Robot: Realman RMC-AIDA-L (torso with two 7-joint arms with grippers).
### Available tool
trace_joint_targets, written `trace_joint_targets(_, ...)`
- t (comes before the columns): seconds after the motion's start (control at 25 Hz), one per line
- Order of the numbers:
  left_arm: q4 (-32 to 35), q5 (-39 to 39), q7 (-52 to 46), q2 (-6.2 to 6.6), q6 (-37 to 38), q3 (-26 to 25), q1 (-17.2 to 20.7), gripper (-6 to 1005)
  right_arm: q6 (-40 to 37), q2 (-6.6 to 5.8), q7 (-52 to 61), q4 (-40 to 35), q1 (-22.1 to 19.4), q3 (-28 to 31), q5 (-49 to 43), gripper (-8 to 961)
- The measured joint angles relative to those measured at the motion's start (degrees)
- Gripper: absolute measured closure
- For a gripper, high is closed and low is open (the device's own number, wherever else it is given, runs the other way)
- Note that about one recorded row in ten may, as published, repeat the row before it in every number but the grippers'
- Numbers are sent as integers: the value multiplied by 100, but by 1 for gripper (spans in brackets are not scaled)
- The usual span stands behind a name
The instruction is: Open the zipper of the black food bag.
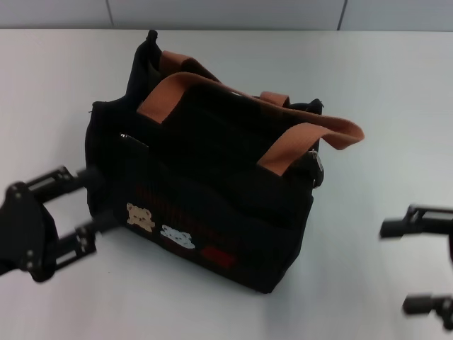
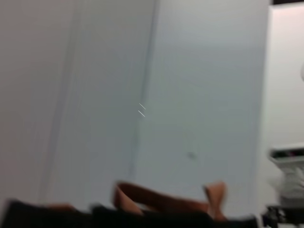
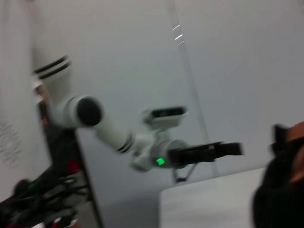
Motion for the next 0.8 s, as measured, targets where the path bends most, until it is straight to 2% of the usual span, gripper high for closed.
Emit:
trace_joint_targets(0.16, 51, 544, -118, 45, 33, 8, -163, 372, 2, 221, -212, -91, 26, -263, 5, 110)
trace_joint_targets(0.24, 52, 566, -120, 42, 34, 7, -168, 331, 0, 280, -272, -128, 46, -259, 7, 110)
trace_joint_targets(0.56, 68, 665, -158, -1, 35, 7, -201, 165, 5, 358, -348, -135, 143, -236, 13, 110)
trace_joint_targets(0.8, 74, 673, -158, -25, 35, -2, -199, 165, 4, 375, -374, -136, 159, -201, 15, 110)
